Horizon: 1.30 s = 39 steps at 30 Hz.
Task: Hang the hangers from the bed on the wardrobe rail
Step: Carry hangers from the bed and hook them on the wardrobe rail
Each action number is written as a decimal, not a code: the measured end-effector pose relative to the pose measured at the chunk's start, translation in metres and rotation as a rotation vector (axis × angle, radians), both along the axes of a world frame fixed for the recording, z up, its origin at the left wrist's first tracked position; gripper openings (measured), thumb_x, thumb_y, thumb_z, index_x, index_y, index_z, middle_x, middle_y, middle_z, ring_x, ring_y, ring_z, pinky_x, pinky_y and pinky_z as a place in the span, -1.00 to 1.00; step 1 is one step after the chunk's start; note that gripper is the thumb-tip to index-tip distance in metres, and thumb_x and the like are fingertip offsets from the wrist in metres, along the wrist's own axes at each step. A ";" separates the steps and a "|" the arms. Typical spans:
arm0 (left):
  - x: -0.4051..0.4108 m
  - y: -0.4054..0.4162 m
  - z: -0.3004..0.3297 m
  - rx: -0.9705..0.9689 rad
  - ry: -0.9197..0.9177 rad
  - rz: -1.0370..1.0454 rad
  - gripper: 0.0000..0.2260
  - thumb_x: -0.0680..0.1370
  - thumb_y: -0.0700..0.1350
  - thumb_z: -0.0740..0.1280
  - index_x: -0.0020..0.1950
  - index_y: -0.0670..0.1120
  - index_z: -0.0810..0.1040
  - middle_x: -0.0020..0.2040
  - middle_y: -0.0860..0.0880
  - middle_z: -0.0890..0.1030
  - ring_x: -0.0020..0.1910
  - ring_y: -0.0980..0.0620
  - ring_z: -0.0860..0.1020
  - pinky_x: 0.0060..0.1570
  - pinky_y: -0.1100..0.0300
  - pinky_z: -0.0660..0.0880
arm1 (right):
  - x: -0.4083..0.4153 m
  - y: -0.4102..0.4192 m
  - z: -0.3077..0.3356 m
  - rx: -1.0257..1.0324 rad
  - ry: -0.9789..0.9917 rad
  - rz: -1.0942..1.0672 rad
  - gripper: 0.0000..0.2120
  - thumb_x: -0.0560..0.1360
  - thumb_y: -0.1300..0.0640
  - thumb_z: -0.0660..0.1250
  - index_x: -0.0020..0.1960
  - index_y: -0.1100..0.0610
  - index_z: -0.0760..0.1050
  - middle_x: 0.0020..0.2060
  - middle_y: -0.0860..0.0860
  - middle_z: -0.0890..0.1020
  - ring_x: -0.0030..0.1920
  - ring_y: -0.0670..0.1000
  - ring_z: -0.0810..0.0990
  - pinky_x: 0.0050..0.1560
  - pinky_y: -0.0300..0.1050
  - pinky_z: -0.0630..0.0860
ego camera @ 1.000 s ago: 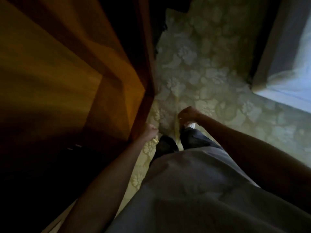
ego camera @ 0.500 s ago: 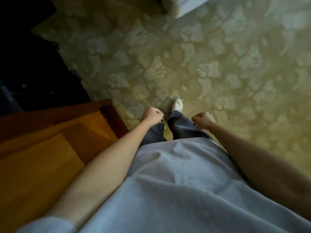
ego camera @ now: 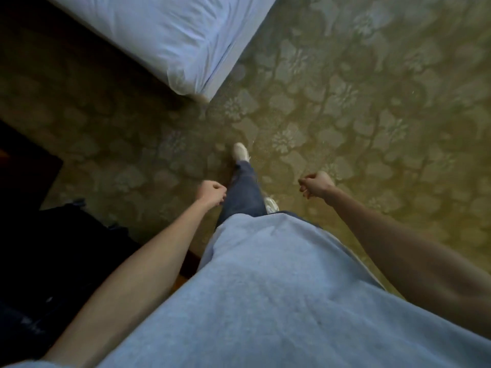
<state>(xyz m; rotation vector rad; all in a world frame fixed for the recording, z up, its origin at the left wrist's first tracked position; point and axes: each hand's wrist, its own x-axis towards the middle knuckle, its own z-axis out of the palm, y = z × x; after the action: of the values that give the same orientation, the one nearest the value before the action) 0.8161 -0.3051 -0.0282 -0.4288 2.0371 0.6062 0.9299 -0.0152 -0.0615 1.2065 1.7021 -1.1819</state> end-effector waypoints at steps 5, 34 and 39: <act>-0.071 -0.002 -0.010 -0.050 -0.075 0.019 -0.83 0.61 -0.24 0.33 -0.16 -0.18 0.66 -0.21 -0.12 0.64 -0.29 -0.03 0.57 -0.39 0.25 0.49 | -0.153 0.035 0.010 -0.029 0.159 0.030 -0.84 0.59 0.18 0.30 0.08 0.20 0.62 -0.25 0.09 0.66 -0.37 0.00 0.60 -0.39 -0.19 0.53; -0.662 0.484 0.004 0.152 0.013 0.122 -0.83 0.60 -0.13 0.31 -0.03 -0.15 0.68 -0.23 -0.02 0.71 -0.34 0.09 0.63 -0.38 0.26 0.52 | -0.628 0.474 0.007 0.098 -0.004 0.092 -0.79 0.56 0.16 0.33 -0.03 0.28 0.66 -0.31 0.09 0.68 -0.37 0.04 0.60 -0.24 -0.04 0.64; -0.671 0.469 0.015 0.094 0.017 0.338 -0.83 0.61 -0.12 0.32 -0.10 -0.10 0.67 -0.21 -0.05 0.71 -0.32 0.09 0.64 -0.36 0.25 0.52 | -0.770 0.472 0.014 0.036 0.078 0.359 -0.82 0.53 0.18 0.31 -0.08 0.23 0.66 -0.30 0.08 0.69 -0.35 0.03 0.63 -0.17 -0.03 0.66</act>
<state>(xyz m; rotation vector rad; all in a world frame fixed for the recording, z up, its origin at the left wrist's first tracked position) 0.1452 0.1644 -0.0135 -0.7211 1.9567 0.9072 0.1600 0.4567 -0.0470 0.8365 1.9083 -0.9922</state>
